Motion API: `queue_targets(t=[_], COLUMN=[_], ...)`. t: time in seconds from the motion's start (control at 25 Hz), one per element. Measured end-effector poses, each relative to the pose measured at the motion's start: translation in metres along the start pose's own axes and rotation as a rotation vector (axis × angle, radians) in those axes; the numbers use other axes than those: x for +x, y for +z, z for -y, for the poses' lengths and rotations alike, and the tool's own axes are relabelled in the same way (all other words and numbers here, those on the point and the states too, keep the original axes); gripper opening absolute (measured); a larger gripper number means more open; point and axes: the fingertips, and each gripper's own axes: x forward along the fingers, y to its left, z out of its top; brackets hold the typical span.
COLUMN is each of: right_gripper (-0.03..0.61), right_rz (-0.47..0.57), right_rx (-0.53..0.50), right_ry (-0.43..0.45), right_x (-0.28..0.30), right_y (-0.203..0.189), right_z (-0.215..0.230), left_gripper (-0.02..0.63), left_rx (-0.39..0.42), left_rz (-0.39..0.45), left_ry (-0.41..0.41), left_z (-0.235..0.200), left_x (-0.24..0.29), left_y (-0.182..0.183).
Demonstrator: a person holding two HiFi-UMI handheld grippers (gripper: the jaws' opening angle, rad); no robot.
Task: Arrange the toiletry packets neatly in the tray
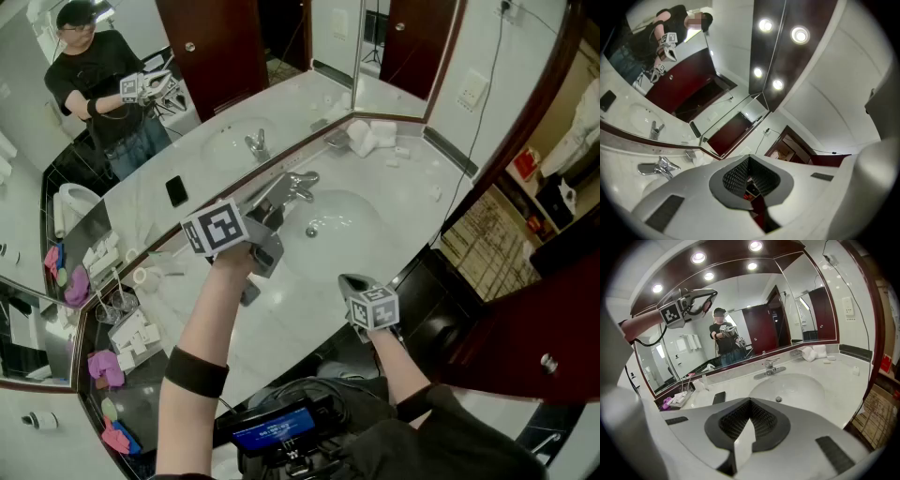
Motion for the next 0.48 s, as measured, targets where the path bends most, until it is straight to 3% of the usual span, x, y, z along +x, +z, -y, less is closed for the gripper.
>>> queue_targets(t=[0.24, 0.48], right_gripper=[0.014, 0.014], right_rz=[0.013, 0.023], right_rx=[-0.031, -0.102], right_ry=[0.040, 0.123], right_x=[0.013, 0.041], right_y=[0.024, 0.054], right_z=[-0.006, -0.038], left_gripper=[0.000, 0.000], left_rx=[0.149, 0.383], left_rz=[0.027, 0.057], left_ry=[0.128, 0.406], left_z=[-0.027, -0.068], left_x=[-0.031, -0.107], left_y=[0.012, 0.025])
